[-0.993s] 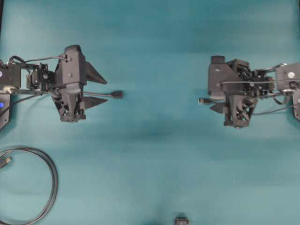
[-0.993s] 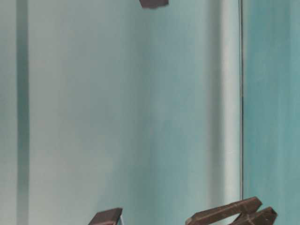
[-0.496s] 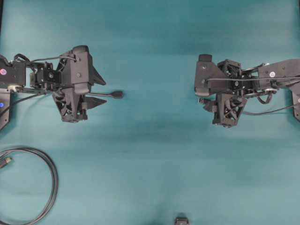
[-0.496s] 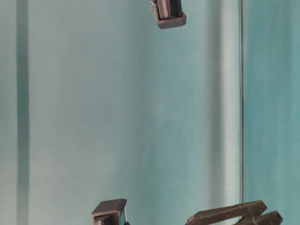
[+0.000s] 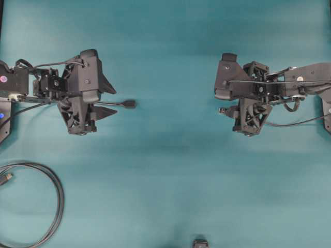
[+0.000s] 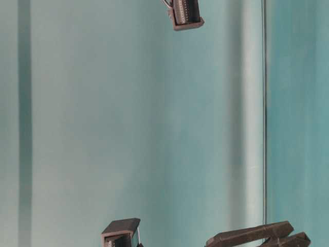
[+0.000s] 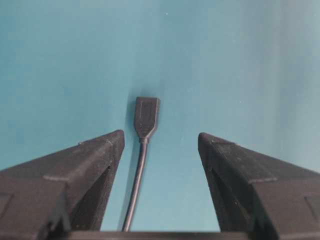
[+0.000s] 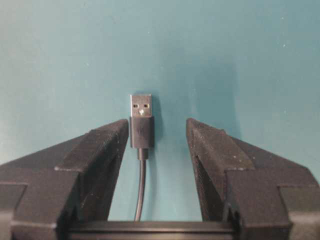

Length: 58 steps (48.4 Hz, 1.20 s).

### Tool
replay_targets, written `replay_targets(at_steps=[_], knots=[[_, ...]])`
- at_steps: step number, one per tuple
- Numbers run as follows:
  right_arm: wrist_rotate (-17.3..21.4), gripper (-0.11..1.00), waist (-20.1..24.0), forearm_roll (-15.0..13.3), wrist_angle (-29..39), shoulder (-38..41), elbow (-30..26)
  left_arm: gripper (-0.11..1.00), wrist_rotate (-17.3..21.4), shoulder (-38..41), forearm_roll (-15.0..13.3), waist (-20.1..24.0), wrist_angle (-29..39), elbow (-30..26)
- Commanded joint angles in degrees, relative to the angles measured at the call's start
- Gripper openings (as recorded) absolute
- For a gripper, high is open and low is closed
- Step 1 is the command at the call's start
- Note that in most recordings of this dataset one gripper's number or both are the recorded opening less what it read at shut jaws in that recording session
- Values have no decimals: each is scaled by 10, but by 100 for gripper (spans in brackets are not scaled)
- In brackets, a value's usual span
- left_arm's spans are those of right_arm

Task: Insert the USB using both arms.
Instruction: 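Close the right gripper on the male USB plug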

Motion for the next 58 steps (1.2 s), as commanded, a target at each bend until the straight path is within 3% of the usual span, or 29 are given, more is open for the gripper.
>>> replay_targets(at_steps=[1, 58], knots=[[1, 53, -2, -3, 4, -4, -12, 79, -7, -4, -2, 3, -3, -11], [48, 52, 15, -3, 4, 57, -20, 79, -4, -4, -2, 3, 4, -7]])
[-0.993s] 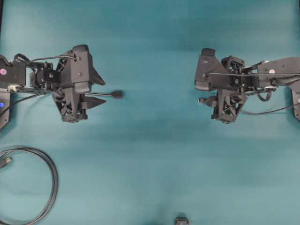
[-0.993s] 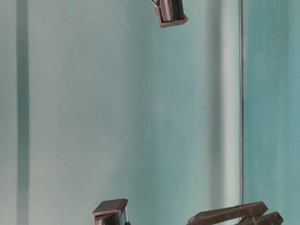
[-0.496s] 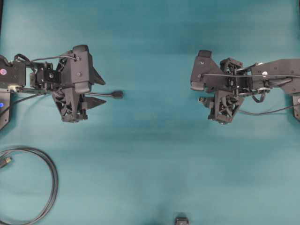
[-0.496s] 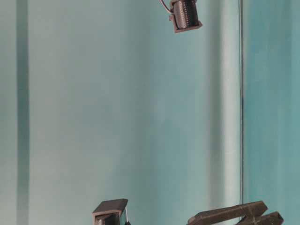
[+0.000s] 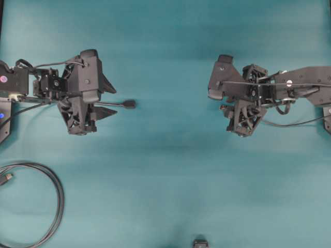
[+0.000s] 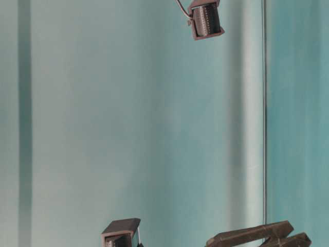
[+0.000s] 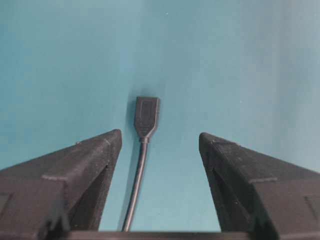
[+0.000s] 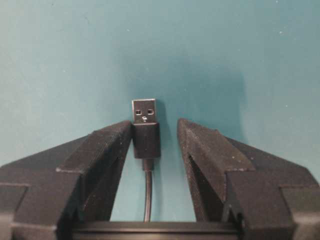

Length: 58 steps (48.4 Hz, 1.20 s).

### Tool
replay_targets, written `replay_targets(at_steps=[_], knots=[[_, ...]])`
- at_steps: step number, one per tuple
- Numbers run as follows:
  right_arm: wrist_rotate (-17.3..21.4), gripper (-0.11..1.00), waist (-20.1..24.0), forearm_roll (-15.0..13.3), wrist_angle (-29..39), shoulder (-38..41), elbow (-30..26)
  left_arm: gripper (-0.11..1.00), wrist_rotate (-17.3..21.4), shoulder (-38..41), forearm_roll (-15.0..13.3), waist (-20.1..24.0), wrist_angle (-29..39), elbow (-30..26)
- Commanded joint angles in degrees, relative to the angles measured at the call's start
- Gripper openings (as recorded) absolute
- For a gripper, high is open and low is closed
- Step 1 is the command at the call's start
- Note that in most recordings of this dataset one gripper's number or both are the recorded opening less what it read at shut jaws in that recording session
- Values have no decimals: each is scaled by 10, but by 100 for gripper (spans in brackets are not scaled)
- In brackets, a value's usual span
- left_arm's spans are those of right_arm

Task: Insert the USB using both arms.
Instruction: 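Close the right gripper on the male USB plug, then close the left gripper on the female USB socket end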

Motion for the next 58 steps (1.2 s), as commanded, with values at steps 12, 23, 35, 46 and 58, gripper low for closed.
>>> replay_targets(at_steps=[12, 23, 35, 46, 58], knots=[[3, 44, 24, -2, -4, 20, -4, 79, -4, 5, -1, 2, 11, -9], [5, 35, 32, -2, -2, 24, -2, 79, -4, 11, -1, 2, 11, -13], [5, 35, 40, -2, 3, 23, -4, 79, -4, 17, -1, 2, 15, -14], [4, 35, 42, -2, 25, 12, -16, 79, -3, 54, -1, 3, 13, -29], [4, 35, 42, -2, 38, -2, -17, 79, -1, 108, -1, 13, 17, -54]])
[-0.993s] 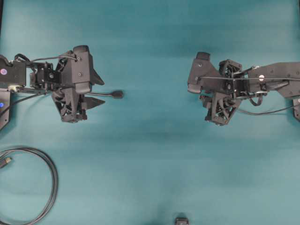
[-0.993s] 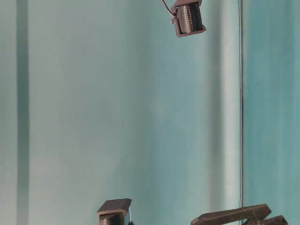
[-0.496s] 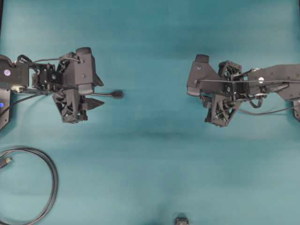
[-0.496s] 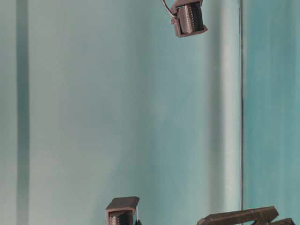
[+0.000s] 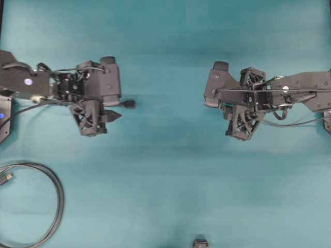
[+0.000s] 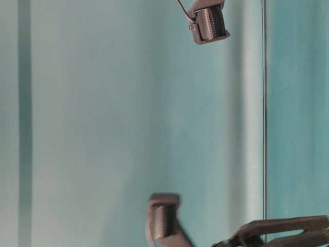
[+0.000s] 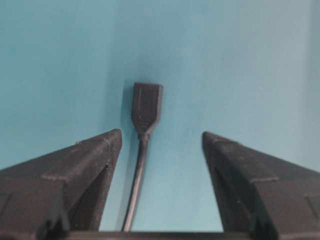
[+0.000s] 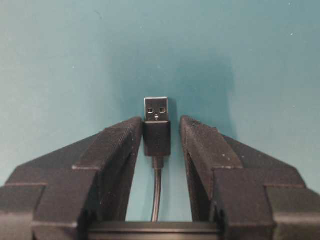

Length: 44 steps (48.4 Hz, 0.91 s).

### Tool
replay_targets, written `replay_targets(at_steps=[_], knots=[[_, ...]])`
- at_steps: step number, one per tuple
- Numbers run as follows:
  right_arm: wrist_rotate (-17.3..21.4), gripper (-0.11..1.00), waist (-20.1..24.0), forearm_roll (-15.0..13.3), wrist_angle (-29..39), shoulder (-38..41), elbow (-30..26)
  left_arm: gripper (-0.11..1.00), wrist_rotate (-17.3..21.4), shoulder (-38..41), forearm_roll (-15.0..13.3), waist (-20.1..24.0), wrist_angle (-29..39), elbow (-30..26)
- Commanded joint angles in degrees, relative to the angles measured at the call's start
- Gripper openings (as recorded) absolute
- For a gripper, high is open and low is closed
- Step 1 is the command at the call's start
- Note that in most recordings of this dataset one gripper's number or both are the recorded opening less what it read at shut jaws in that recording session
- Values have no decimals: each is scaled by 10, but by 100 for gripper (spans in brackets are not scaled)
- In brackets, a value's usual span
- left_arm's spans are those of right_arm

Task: Insert the USB using both arms.
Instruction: 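Close the left gripper on the female USB socket end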

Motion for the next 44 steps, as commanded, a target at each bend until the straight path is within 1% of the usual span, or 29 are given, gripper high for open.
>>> replay_targets(at_steps=[1, 2, 6, 7, 18, 34, 44], knots=[[2, 35, 18, 3, 8, -7, -1, 79, -1, 9, -1, 10, -2, -16], [2, 34, 18, 3, 8, -8, -1, 79, -1, 11, -1, 11, -2, -16], [3, 20, 18, 3, 8, -12, -2, 79, -1, 14, -1, 16, -2, -17], [3, 20, 18, 3, 8, -12, -3, 79, -1, 14, -1, 17, -2, -18], [4, 20, 20, 3, 8, -14, -4, 79, -1, 22, -1, 18, -10, -21], [3, 20, 26, 3, 8, -14, -9, 79, -1, 65, -1, 18, -10, -43], [3, 20, 28, 3, 8, -14, -10, 78, -1, 69, -1, 18, -6, -47]])
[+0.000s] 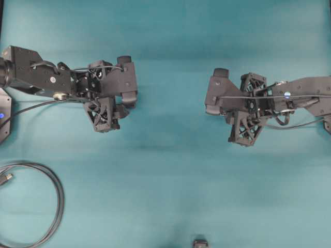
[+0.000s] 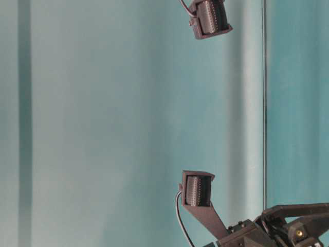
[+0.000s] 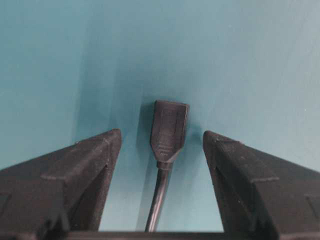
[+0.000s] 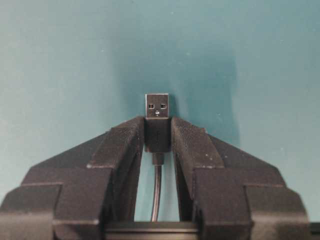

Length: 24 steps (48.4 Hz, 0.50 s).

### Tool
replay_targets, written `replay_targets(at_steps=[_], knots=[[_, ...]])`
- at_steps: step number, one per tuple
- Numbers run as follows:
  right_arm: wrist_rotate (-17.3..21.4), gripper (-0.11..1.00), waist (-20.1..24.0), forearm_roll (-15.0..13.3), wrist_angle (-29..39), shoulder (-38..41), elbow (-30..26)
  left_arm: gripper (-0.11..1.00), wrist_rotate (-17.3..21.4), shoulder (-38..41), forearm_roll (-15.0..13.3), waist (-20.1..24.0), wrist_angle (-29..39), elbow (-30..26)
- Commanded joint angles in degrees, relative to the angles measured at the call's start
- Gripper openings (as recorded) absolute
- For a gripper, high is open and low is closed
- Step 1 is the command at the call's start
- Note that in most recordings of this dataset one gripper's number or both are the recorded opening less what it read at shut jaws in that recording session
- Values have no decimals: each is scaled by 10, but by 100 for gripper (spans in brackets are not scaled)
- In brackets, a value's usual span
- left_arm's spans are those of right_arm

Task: Insert the USB using both arms.
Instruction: 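Close the left gripper on the female USB socket end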

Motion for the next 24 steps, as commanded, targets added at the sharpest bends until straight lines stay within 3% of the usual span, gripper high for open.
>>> replay_targets(at_steps=[1, 12, 24], knots=[[1, 20, 7, 3, 1, -8, -9, 78, -1, -5, -1, 3, -1, -10], [0, 20, 6, 3, 1, -9, -9, 74, -1, 0, -1, 2, -1, -6], [-1, 20, 11, 3, 1, -9, -21, 53, 0, 4, -1, 3, 1, -5]])
